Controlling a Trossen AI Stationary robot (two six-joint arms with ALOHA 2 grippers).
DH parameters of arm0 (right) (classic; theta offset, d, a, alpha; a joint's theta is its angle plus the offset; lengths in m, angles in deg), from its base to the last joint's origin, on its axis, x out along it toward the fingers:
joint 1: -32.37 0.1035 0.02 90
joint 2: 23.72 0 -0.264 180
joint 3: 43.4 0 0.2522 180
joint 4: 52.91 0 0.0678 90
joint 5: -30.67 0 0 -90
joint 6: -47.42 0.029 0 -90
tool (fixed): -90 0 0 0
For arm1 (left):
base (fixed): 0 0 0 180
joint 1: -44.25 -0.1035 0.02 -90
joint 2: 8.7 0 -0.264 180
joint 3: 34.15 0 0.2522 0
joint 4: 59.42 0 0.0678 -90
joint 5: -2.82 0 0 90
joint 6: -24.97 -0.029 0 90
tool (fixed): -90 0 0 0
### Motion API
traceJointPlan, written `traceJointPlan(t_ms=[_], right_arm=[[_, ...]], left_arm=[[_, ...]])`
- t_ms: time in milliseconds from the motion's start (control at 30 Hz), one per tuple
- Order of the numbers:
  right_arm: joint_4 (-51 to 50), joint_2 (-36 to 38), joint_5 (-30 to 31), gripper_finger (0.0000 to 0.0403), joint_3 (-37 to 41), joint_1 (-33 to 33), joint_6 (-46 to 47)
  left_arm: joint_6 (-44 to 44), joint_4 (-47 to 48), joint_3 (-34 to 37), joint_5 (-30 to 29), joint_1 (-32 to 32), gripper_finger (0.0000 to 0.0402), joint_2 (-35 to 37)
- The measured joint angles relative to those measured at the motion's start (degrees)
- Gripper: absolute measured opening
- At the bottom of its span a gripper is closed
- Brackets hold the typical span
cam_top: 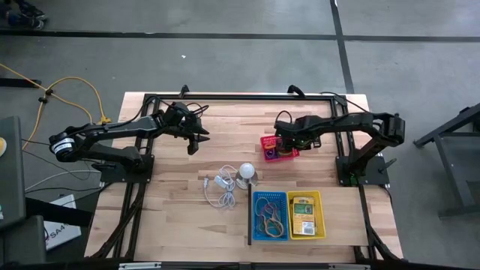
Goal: Pick & Place Office Desk Supplies
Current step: Put the red bin with the coil keychains on the shelf
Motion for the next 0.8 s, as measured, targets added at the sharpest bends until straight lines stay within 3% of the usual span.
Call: traceJointPlan(t_ms=[800], right_arm=[[-0.73,0.00,1.19,0.0179,0.10,-1.14,-0.64]], left_arm=[[0.00,-0.63,0.00,0.00,0.00,0.0118,0.00]])
